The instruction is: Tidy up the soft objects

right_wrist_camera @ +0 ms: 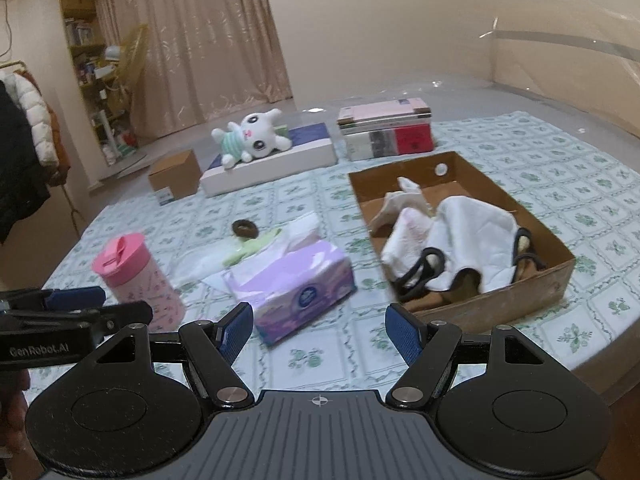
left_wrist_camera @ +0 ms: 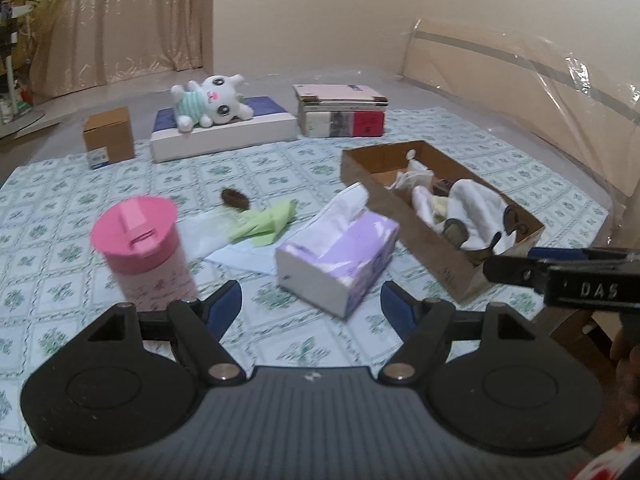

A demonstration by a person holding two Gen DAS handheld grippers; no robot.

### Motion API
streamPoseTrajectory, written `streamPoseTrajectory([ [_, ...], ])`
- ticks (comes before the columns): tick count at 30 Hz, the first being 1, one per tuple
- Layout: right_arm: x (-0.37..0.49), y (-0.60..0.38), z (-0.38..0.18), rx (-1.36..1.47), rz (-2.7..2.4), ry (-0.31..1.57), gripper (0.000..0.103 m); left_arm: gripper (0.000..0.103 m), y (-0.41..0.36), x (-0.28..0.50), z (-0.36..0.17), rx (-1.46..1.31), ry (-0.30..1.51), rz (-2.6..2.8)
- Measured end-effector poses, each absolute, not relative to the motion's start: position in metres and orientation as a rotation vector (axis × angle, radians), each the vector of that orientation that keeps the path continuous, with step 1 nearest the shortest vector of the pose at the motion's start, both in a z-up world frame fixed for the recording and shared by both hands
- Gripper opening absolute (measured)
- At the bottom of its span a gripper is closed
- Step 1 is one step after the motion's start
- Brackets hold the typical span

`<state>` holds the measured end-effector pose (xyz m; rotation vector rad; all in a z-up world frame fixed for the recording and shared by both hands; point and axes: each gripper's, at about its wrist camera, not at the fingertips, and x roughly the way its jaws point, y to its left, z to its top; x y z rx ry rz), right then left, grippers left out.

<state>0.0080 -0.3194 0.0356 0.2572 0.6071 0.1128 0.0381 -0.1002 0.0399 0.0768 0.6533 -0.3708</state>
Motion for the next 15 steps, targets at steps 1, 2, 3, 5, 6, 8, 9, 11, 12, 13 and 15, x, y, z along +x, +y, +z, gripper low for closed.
streamPoseTrajectory([
  [1, 0.008, -0.317, 0.035, 0.255, 0.12, 0.609, 0.073, 0.074, -0.097, 0.037, 0.038, 0.076, 0.655, -0.365],
  [2, 0.008, -0.314, 0.035, 0.253, 0.126, 0.611, 0.073, 0.074, -0.093, 0.035, 0.036, 0.077, 0.659, -0.356],
  [3, 0.009, -0.31, 0.034, 0.249, 0.134, 0.614, 0.073, 0.073, -0.09, 0.034, 0.034, 0.079, 0.661, -0.349],
  [5, 0.01, -0.304, 0.033, 0.244, 0.144, 0.618, 0.073, 0.073, -0.084, 0.032, 0.031, 0.083, 0.659, -0.333],
  [6, 0.01, -0.303, 0.033, 0.242, 0.147, 0.62, 0.073, 0.073, -0.081, 0.031, 0.03, 0.087, 0.658, -0.325],
  [8, 0.011, -0.297, 0.031, 0.237, 0.154, 0.622, 0.073, 0.073, -0.077, 0.03, 0.028, 0.088, 0.656, -0.316],
  [9, 0.012, -0.295, 0.031, 0.236, 0.159, 0.624, 0.073, 0.073, -0.075, 0.029, 0.028, 0.087, 0.653, -0.312],
  [11, 0.013, -0.292, 0.03, 0.233, 0.164, 0.626, 0.073, 0.073, -0.072, 0.027, 0.028, 0.094, 0.646, -0.304],
  [12, 0.013, -0.291, 0.03, 0.232, 0.166, 0.627, 0.073, 0.073, -0.071, 0.027, 0.028, 0.097, 0.643, -0.3],
  [13, 0.014, -0.289, 0.03, 0.231, 0.167, 0.627, 0.073, 0.073, -0.07, 0.026, 0.028, 0.101, 0.641, -0.294],
  [15, 0.015, -0.288, 0.029, 0.23, 0.171, 0.629, 0.073, 0.073, -0.068, 0.027, 0.028, 0.104, 0.639, -0.284],
])
